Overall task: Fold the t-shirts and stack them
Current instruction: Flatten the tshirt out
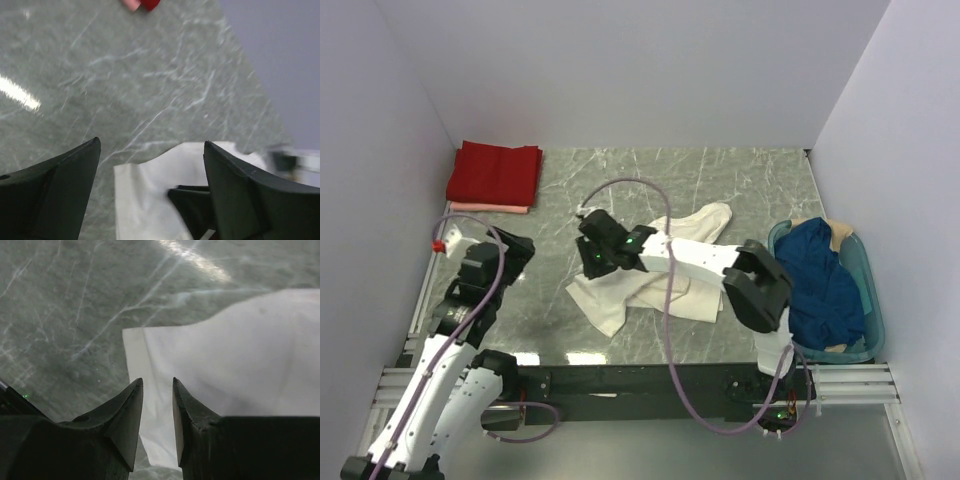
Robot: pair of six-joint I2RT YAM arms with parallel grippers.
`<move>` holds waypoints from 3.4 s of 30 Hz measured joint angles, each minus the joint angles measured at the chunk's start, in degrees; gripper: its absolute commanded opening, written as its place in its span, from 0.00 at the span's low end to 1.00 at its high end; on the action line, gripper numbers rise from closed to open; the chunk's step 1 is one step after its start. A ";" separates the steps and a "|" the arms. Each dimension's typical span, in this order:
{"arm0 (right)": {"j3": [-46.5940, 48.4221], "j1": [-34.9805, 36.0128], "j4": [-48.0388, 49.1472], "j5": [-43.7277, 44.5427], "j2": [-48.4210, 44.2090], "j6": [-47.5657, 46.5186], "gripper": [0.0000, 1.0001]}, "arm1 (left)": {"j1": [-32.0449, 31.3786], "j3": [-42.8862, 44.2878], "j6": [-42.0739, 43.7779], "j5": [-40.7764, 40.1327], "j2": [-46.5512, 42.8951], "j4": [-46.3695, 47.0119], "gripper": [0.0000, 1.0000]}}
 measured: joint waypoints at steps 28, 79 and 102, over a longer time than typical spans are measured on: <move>14.16 7.89 -5.64 15.56 16.39 -11.76 0.44 | 0.55 7.93 1.92 1.90 -2.97 -2.60 0.92; -3.89 -30.12 -11.32 5.81 -44.22 -3.96 0.00 | -27.87 -1.29 10.69 19.78 34.51 27.34 0.74; 5.05 -34.07 -17.88 3.48 -43.04 -4.17 0.00 | -44.74 12.96 11.63 -3.87 59.41 32.68 0.09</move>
